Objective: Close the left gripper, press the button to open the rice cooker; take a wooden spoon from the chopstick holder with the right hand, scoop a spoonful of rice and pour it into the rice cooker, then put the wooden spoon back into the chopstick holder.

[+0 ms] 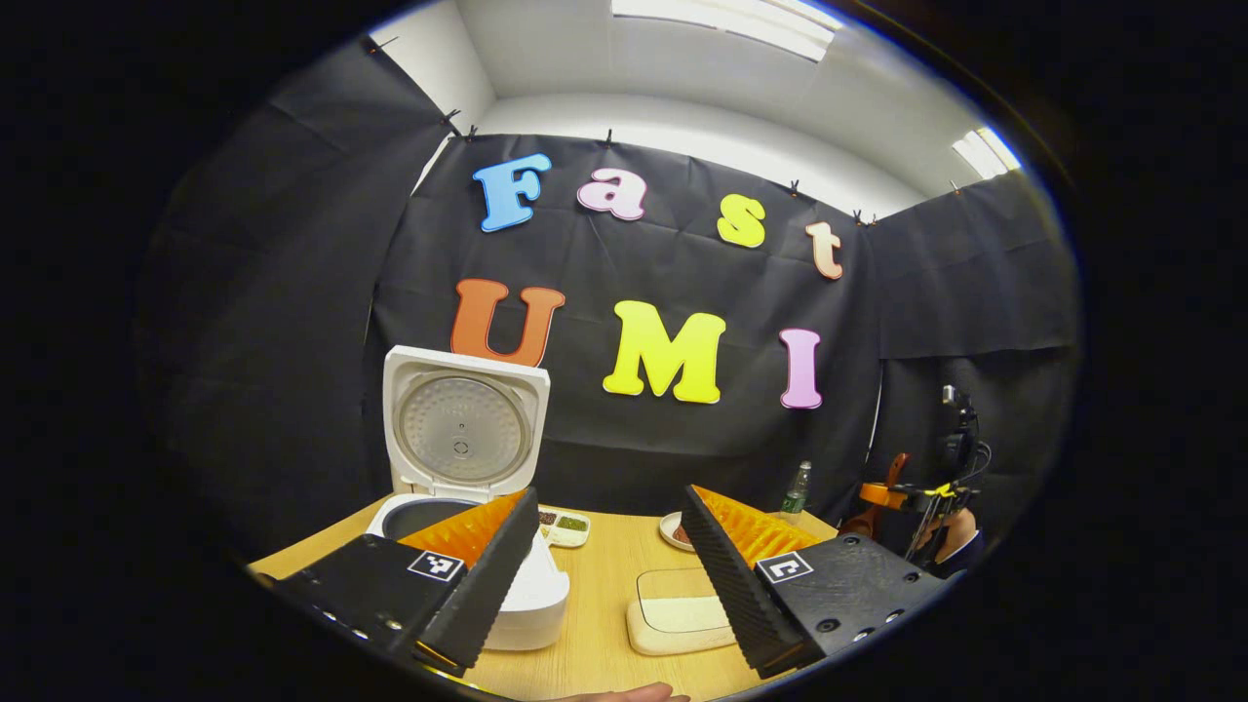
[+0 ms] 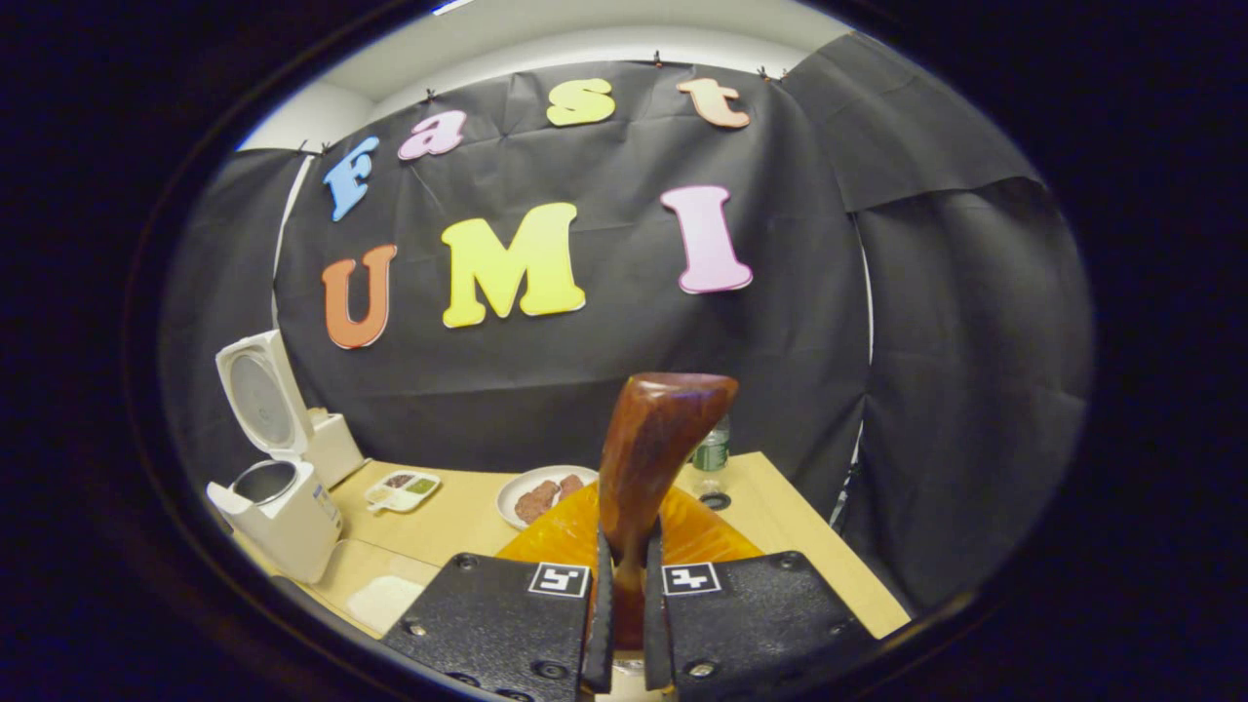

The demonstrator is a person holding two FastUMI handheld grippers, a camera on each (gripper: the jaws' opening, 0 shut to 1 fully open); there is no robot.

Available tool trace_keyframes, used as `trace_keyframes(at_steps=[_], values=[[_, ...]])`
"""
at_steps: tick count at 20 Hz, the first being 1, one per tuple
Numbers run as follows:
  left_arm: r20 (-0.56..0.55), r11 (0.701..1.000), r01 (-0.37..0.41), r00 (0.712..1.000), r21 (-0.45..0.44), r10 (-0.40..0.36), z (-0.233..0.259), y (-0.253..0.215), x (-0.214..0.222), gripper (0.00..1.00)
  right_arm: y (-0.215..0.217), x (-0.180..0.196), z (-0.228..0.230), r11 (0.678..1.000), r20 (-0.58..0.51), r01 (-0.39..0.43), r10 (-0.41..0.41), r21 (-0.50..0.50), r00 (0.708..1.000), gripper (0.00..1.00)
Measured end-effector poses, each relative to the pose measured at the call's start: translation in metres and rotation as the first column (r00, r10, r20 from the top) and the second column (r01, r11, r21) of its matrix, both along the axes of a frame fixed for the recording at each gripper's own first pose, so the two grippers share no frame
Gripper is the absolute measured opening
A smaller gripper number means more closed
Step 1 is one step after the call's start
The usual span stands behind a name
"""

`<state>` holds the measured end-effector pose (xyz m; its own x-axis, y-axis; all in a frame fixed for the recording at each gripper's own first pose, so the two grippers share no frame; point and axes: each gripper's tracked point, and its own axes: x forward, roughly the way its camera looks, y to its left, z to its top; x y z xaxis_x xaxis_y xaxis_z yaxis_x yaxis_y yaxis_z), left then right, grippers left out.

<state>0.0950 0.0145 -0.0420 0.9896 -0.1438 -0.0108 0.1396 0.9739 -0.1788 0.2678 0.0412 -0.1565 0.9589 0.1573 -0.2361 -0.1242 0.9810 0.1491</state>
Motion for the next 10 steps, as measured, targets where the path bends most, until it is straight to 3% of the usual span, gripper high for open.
trace_keyframes(at_steps=[4, 6, 9, 10], values=[[-0.006, 0.996, -0.064, 0.998, 0.061, 0.065, 0.017, 0.027, 0.021, 0.93, -0.016, 0.005, -0.028, 1.000, -0.066, 0.028, -0.028, 0.005, 0.997, 0.15], [-0.003, 0.995, -0.063, 0.998, 0.078, 0.063, 0.030, 0.029, 0.029, 0.93, -0.033, -0.001, -0.021, 0.996, -0.043, 0.081, -0.082, -0.024, 0.996, 0.22], [0.020, 0.992, -0.076, 0.997, 0.098, 0.074, 0.052, 0.040, 0.036, 0.93, -0.040, -0.018, 0.007, 0.993, 0.032, 0.114, -0.113, -0.030, 0.993, 0.79], [0.028, 0.992, -0.082, 0.996, 0.099, 0.080, 0.058, 0.043, 0.041, 0.93, -0.042, -0.025, 0.015, 0.992, 0.052, 0.118, -0.116, -0.045, 0.992, 0.84]])
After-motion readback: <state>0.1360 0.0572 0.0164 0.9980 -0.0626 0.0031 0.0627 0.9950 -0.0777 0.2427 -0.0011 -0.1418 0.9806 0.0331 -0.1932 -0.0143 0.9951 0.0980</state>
